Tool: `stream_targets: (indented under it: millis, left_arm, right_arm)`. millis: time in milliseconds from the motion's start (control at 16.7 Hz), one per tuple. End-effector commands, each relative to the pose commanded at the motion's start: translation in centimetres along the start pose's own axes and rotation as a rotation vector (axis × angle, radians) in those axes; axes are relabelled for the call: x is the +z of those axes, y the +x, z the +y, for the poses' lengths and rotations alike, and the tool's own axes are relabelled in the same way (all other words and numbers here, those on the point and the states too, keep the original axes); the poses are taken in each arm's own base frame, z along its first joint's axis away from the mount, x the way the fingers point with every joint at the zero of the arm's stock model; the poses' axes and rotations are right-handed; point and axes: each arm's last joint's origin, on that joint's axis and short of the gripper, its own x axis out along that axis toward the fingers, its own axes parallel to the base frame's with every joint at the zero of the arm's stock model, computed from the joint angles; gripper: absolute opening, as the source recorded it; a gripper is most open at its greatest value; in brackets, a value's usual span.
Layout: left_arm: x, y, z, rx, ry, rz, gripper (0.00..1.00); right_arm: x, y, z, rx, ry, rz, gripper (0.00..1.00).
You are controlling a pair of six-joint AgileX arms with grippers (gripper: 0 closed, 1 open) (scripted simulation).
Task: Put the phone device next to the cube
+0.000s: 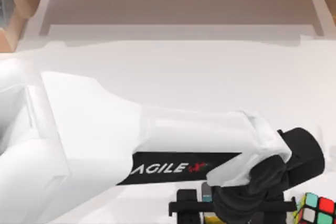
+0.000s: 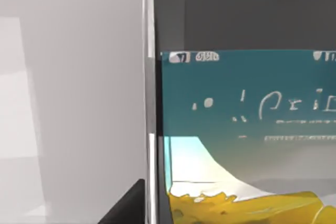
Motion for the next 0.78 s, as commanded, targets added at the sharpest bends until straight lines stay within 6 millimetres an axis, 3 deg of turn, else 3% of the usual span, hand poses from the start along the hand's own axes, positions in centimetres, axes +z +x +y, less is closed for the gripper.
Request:
stream_targets:
  millis: [180,780]
  left_arm:
    - [0.0,0.0,0.0,0.0,0.0,0.0,0.0]
    - [0.0,0.0,0.0,0.0,0.0,0.0,0.75]
  right_arm:
    - [0.0,0.0,0.0,0.0,0.0,0.0,1.0]
    - [0.0,0.0,0.0,0.0,0.0,0.0,1.0]
